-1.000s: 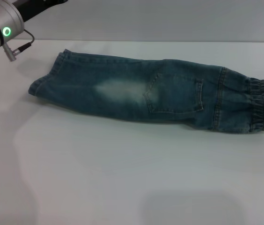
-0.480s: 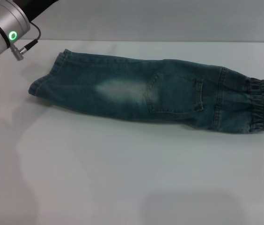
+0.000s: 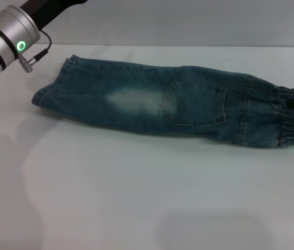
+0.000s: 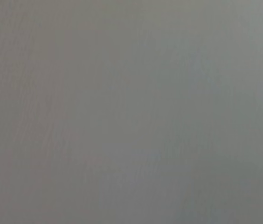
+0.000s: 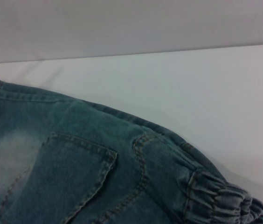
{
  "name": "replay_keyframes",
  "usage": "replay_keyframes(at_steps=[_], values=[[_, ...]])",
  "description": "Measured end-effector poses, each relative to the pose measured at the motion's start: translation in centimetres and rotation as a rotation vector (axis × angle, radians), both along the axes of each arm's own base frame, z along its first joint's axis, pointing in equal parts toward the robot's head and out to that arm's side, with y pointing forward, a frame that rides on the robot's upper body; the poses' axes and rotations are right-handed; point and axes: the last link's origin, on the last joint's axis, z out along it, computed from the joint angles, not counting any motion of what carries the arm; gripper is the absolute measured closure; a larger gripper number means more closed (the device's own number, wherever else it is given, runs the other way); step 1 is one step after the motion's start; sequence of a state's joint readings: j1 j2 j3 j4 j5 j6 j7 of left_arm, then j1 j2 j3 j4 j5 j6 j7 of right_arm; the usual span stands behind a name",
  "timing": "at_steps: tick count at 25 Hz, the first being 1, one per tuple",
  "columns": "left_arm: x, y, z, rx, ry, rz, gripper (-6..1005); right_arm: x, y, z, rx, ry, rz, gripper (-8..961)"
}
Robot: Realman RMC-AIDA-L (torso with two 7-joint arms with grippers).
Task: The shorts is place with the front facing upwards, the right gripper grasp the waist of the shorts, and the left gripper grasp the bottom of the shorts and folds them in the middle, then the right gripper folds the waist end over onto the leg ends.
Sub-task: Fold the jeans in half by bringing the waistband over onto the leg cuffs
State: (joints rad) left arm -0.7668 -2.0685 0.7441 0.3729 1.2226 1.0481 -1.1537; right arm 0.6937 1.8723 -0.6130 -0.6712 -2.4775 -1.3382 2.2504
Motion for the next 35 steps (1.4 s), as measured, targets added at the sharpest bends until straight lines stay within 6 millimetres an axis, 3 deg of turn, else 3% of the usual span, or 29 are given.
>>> replay_keyframes(at_steps=[15,35], values=[[0.2,0.2,-0.2,0.001,0.008,0.001,153,0.2,0.2,-2.5,0.006,-0.007,-0.009,386],[-0.3,0.1,-0.5,-0.001,0.017,0.017,155,-1.7,1.4,-3.1,0.05,0.053,0.025,387]])
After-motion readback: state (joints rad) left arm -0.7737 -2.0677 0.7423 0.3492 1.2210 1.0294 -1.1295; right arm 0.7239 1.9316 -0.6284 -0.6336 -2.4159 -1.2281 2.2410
